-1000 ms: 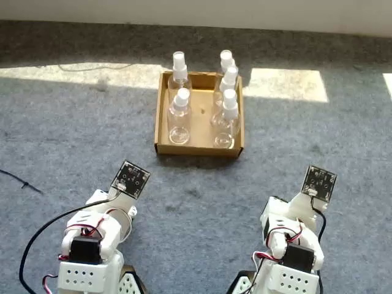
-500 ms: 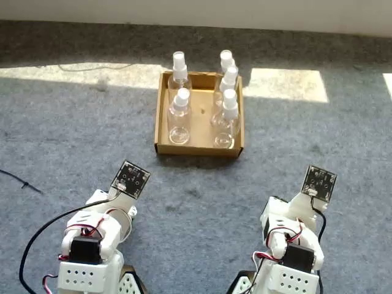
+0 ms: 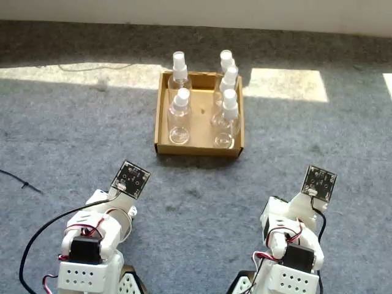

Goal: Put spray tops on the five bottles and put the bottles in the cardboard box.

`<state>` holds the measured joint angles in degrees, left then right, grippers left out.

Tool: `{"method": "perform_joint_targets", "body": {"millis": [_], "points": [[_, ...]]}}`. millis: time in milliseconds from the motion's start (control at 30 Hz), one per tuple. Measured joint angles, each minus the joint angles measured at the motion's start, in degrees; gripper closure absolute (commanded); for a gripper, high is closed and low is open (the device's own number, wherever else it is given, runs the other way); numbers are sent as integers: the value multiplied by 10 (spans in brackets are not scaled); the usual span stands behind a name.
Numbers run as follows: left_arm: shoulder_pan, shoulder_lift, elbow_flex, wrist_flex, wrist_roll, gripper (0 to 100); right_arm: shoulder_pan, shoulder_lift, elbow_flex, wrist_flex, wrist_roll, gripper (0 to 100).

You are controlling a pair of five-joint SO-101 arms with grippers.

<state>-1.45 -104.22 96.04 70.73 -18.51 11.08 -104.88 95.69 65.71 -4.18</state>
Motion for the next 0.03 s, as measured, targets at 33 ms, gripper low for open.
{"method": "perform_joint_targets", "body": {"millis": [33], "points": [[0,0,0,0,0,923,0,0,0,0,0,987]]}}
